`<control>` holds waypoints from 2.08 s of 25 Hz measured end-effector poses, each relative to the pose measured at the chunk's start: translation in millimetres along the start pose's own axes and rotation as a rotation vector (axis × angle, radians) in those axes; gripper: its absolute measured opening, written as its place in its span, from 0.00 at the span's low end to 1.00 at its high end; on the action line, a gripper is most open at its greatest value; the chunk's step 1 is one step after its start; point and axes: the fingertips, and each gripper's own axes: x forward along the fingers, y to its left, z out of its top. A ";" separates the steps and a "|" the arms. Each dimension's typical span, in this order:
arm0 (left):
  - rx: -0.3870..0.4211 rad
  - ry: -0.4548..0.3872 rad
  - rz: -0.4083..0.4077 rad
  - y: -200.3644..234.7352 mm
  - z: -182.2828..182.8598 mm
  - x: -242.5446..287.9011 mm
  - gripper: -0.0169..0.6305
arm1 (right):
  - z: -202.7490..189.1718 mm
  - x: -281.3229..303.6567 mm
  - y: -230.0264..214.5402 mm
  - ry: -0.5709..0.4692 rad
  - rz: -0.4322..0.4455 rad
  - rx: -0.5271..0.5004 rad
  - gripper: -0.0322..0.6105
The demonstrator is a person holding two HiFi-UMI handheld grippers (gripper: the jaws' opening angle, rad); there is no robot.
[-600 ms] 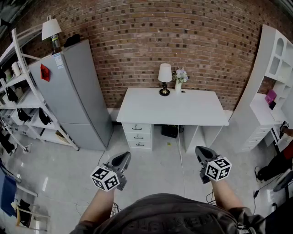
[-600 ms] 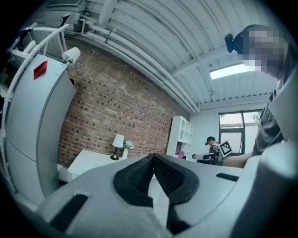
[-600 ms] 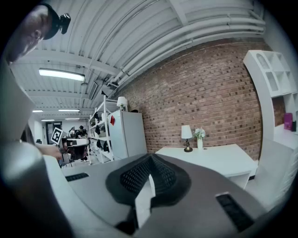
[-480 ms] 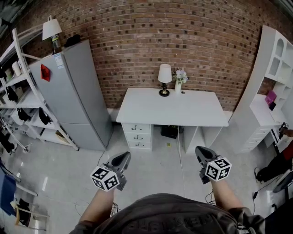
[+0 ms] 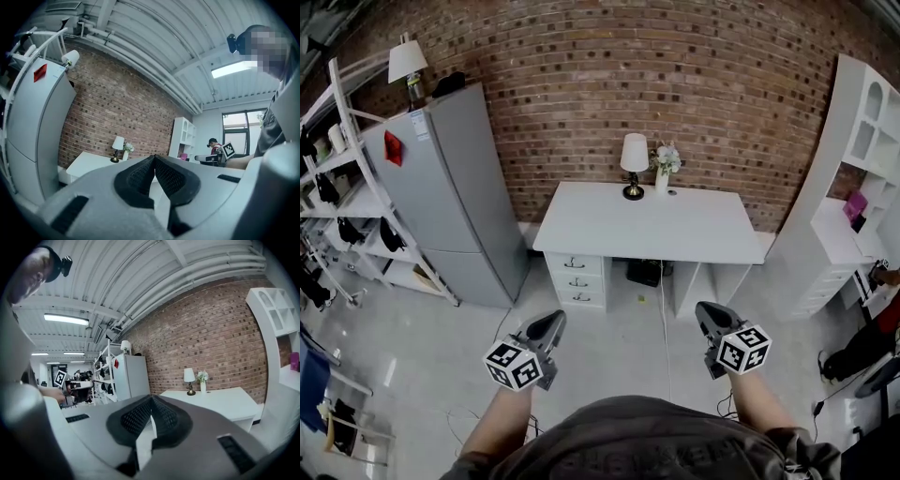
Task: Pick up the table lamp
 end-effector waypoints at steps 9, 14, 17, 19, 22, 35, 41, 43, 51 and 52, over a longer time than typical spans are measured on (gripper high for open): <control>0.000 -0.004 0.000 -38.4 -9.7 32.8 0.03 | 3.2 -22.3 -33.0 -0.022 0.029 -0.024 0.04; 0.001 0.018 -0.008 -45.3 -16.2 47.7 0.03 | 3.7 -16.8 -47.4 -0.039 0.031 -0.002 0.06; -0.002 0.018 -0.001 -35.2 -15.9 51.9 0.03 | 1.1 -4.6 -48.2 -0.034 0.040 0.001 0.07; -0.011 0.019 -0.003 -25.3 -17.2 56.4 0.03 | 0.0 5.9 -49.4 -0.027 0.038 0.001 0.07; -0.023 0.022 -0.015 -4.5 -19.7 66.5 0.03 | -0.7 28.4 -50.9 -0.019 0.032 0.003 0.08; -0.023 0.030 -0.162 198.0 14.7 154.7 0.03 | 21.0 227.5 -56.0 -0.023 -0.061 -0.028 0.11; 0.004 0.040 -0.208 304.7 56.1 199.8 0.03 | 51.7 336.2 -59.5 -0.050 -0.093 -0.021 0.12; 0.007 0.044 -0.221 332.1 63.7 215.1 0.03 | 57.8 361.4 -65.9 -0.053 -0.105 -0.022 0.12; -0.041 0.082 -0.258 400.0 62.7 284.9 0.03 | 55.4 427.8 -109.8 -0.031 -0.153 0.031 0.12; -0.048 0.087 -0.261 402.7 60.5 294.4 0.03 | 53.3 432.2 -116.2 -0.024 -0.154 0.036 0.12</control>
